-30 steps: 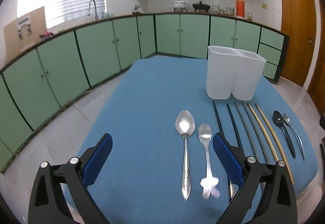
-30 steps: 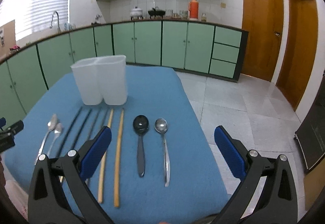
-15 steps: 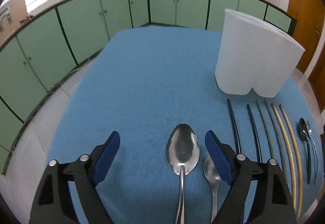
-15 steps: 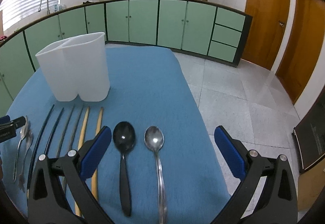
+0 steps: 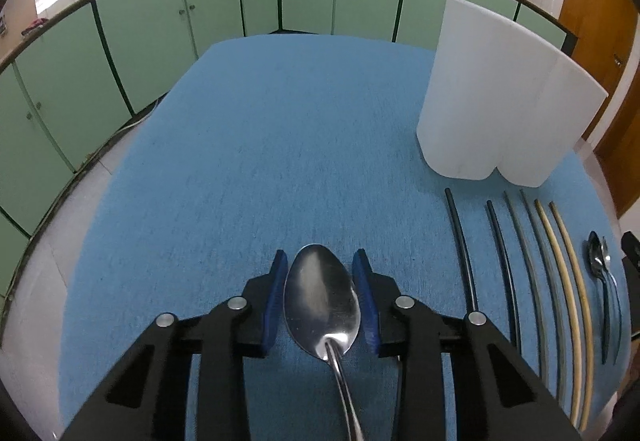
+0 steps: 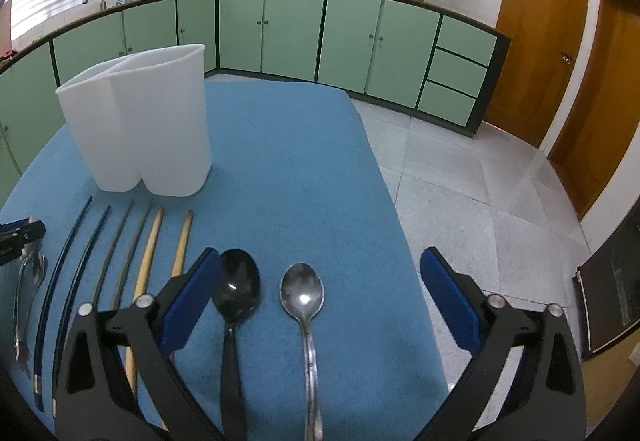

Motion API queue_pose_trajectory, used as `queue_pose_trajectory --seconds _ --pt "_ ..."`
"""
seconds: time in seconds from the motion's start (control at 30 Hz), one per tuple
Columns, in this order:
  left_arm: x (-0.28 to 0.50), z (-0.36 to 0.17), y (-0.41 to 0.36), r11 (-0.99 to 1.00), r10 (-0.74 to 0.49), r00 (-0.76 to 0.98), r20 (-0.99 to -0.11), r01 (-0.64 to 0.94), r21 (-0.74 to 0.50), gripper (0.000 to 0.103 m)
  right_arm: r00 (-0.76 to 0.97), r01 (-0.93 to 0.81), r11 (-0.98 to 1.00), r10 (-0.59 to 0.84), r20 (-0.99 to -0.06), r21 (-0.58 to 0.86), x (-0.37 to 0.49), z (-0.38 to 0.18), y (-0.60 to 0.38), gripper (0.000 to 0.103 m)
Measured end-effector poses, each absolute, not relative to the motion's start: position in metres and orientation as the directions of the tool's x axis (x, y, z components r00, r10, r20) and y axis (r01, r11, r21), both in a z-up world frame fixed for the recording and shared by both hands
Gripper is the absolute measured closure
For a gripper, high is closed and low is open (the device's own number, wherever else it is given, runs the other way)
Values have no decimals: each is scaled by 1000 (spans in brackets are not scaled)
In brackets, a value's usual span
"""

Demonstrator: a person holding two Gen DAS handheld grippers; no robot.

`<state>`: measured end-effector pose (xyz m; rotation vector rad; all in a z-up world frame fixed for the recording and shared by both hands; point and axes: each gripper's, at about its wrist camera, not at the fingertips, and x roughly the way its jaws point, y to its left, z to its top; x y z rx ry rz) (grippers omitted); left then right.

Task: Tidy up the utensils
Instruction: 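Grasp the large silver spoon with the left tool while the right tool grasps the black spoon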

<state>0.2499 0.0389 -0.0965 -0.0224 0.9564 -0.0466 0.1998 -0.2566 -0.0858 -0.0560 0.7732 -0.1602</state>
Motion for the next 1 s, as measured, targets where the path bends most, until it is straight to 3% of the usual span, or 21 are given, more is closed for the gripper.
queue_pose_trajectory --seconds 0.07,0.5,0.93,1.0 --pt "258 -96 42 999 -53 580 -813 33 -41 70 698 103 990 -142 -702 -97 201 -87 -256 27" --pt "238 -80 36 996 -69 651 -756 84 -19 70 653 -72 995 -5 -757 -69 221 -89 -221 57" --pt "227 -70 30 996 -71 685 -725 93 -10 70 584 -67 991 -54 -810 -114 242 -111 -207 58" --pt "224 -69 28 995 -69 689 -721 97 -3 70 578 -75 993 -29 -816 -88 243 -112 -209 69"
